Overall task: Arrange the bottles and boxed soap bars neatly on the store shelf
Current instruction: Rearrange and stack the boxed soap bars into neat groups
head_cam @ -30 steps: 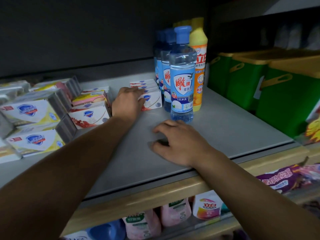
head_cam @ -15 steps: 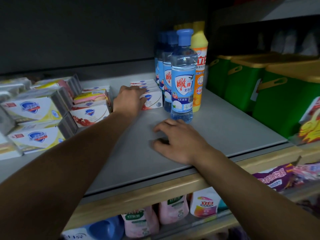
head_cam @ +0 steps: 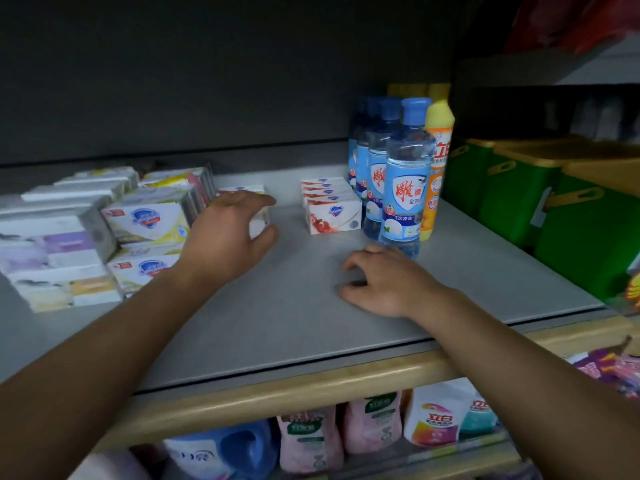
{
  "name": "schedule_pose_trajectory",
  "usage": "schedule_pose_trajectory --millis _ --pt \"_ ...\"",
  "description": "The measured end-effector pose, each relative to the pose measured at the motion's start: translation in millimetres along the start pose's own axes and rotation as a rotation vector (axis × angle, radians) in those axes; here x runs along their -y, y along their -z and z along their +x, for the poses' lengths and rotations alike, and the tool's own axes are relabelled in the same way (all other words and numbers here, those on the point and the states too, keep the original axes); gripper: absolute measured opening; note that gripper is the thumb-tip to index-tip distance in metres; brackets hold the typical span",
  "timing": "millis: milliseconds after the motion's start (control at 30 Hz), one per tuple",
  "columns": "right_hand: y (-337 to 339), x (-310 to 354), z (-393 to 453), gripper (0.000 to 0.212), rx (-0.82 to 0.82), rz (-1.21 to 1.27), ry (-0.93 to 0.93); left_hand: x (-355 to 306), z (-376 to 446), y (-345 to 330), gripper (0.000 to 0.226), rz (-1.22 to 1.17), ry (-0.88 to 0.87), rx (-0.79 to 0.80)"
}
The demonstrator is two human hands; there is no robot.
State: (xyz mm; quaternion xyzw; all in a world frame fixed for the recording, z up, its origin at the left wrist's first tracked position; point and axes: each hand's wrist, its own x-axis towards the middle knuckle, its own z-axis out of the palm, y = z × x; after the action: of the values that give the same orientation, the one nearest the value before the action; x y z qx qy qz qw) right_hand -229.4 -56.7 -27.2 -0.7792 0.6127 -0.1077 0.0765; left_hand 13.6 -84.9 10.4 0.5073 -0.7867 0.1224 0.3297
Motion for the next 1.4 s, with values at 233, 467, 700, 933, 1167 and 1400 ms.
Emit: schedule_pose_trajectory --millis 233,467,700,933,1167,1400 --pt "-11 62 53 0.052 -0.147 0.138 0.096 53 -63 27 0.031 0.043 0.085 -0.062" --pt "-27 108 109 0.066 -0.224 0.104 0.156 61 -66 16 0.034 -0.011 0.163 -0.065" --pt "-47 114 115 0.048 -0.401 0.208 0.181 66 -65 14 0.033 -0.112 0.204 -0.071" --pt "-27 108 89 0.01 -0.349 0.788 0.013 58 -67 20 0.061 -0.043 0.076 -0.062" --pt "-18 102 50 0.016 -0.037 1.435 -0.112 53 -68 20 0.055 -0.228 -0.087 -0.089" --pt "-18 102 44 0.029 0.101 1.526 0.178 49 -68 26 0.044 -0.352 0.104 -0.183"
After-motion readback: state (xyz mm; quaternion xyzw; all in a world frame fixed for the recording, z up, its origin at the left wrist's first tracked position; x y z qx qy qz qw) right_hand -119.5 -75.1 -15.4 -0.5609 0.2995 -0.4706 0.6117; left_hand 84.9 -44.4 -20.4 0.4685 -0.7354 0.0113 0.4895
